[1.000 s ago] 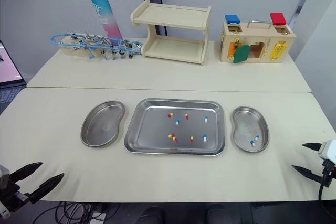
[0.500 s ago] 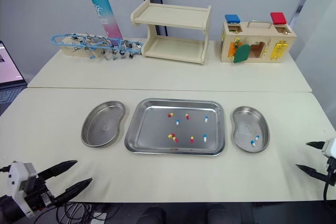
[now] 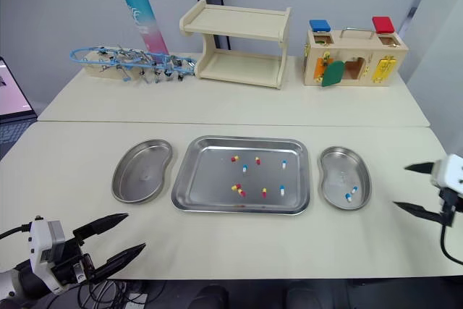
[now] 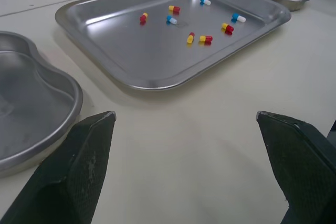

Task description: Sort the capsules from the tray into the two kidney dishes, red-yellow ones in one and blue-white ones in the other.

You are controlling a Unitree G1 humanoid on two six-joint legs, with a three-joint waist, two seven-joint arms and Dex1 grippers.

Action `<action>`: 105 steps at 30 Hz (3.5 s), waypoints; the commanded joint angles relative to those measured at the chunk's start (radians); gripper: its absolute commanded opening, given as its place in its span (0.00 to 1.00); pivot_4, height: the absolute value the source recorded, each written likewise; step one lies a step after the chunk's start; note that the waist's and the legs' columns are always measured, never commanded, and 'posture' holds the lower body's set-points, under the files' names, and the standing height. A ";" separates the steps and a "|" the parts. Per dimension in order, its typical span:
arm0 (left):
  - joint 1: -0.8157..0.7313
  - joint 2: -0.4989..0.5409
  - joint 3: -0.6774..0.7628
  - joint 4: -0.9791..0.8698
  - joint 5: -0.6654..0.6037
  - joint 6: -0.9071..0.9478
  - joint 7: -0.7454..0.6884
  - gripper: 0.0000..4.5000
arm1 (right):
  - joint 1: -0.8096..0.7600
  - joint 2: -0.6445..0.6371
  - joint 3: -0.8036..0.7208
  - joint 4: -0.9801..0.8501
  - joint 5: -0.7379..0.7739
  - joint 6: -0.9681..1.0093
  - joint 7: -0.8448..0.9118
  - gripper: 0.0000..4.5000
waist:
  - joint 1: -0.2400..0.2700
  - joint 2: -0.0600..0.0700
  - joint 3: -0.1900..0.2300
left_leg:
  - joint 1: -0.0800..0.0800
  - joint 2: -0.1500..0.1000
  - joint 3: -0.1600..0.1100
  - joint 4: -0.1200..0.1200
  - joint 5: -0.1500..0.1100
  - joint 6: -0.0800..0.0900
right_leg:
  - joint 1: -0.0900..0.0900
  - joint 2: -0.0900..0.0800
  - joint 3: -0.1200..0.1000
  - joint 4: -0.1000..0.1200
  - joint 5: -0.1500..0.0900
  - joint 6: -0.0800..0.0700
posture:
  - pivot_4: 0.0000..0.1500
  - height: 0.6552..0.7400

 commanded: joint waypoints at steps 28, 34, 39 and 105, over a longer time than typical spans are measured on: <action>0.053 0.015 0.059 -0.002 -0.002 0.004 0.112 0.99 | 0.254 0.365 0.179 -0.512 0.081 0.047 -0.124 1.00 | -0.003 -0.002 0.000 | 0.000 0.000 -0.001 0.000 0.000 0.000 | 0.000 0.000 -0.001 0.000 0.000 0.000 | 1.00 1.00; 0.051 0.033 0.086 0.030 -0.021 -0.006 0.073 0.99 | 0.253 0.458 0.274 -0.498 -0.012 -0.012 -0.227 1.00 | 0.001 -0.002 0.000 | -0.001 0.001 -0.002 0.000 0.000 0.000 | 0.000 0.001 -0.001 0.000 0.000 0.000 | 1.00 1.00; -0.033 0.134 0.056 0.014 -0.042 0.023 -0.014 0.99 | 0.250 0.497 0.339 -0.483 -0.058 -0.028 -0.276 1.00 | 0.007 -0.004 0.000 | -0.001 0.001 -0.002 0.000 0.000 0.000 | 0.000 0.001 -0.002 0.000 0.000 -0.001 | 1.00 1.00; -1.476 -0.161 -1.047 1.041 0.767 -0.426 -0.424 0.01 | 0.370 0.596 0.495 -0.565 -0.133 0.033 -0.533 1.00 | 0.003 -0.002 0.001 | -0.002 0.000 -0.004 0.001 0.000 0.000 | 0.000 0.003 -0.003 0.001 0.000 0.000 | 1.00 1.00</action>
